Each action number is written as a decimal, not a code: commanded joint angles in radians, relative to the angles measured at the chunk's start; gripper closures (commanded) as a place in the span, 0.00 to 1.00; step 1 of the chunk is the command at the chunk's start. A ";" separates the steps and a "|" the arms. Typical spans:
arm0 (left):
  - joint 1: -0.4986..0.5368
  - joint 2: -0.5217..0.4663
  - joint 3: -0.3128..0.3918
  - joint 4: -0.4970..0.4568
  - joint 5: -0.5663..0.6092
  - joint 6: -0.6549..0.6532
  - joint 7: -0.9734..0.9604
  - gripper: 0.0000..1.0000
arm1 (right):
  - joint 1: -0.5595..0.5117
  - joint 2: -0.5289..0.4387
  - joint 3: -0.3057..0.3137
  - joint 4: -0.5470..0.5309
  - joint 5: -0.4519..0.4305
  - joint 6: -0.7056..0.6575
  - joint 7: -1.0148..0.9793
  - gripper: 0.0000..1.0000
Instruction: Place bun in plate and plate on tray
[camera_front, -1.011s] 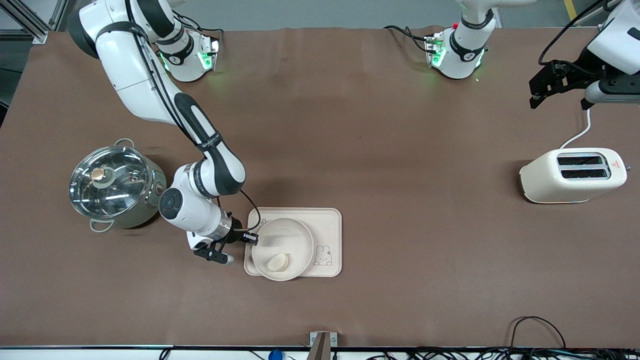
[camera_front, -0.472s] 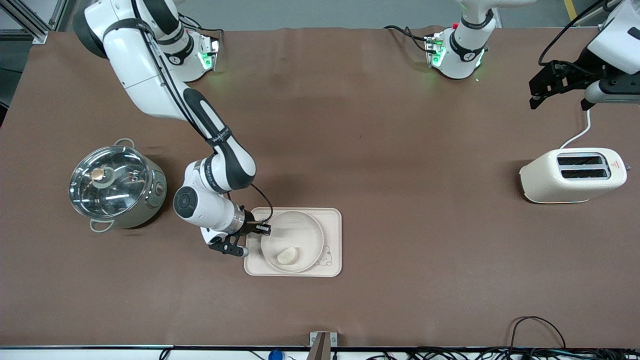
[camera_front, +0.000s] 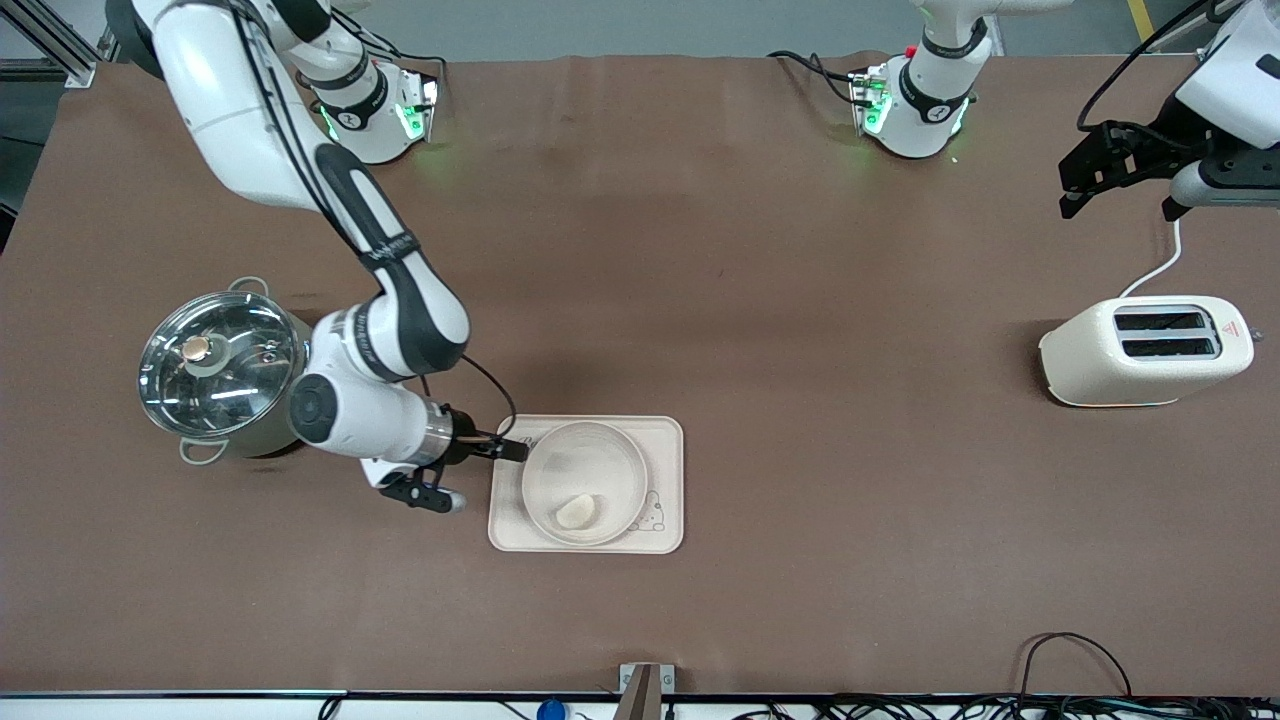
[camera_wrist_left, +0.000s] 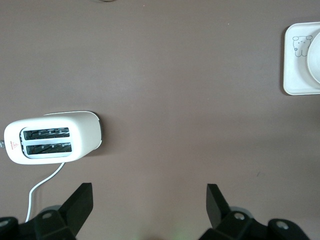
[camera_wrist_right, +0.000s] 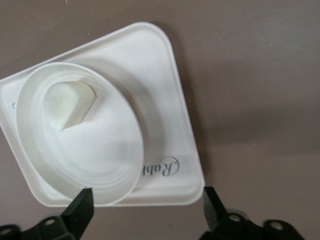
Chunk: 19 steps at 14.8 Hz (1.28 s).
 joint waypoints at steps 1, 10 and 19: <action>0.008 -0.013 0.002 -0.007 -0.021 0.004 0.019 0.00 | -0.086 -0.107 0.010 -0.032 -0.038 -0.110 -0.036 0.00; 0.006 -0.008 0.002 -0.009 -0.021 0.007 0.019 0.00 | -0.267 -0.547 0.014 -0.023 -0.376 -0.495 -0.192 0.00; 0.006 -0.008 0.002 -0.007 -0.006 -0.014 0.013 0.00 | -0.402 -0.795 -0.040 -0.043 -0.371 -0.682 -0.453 0.00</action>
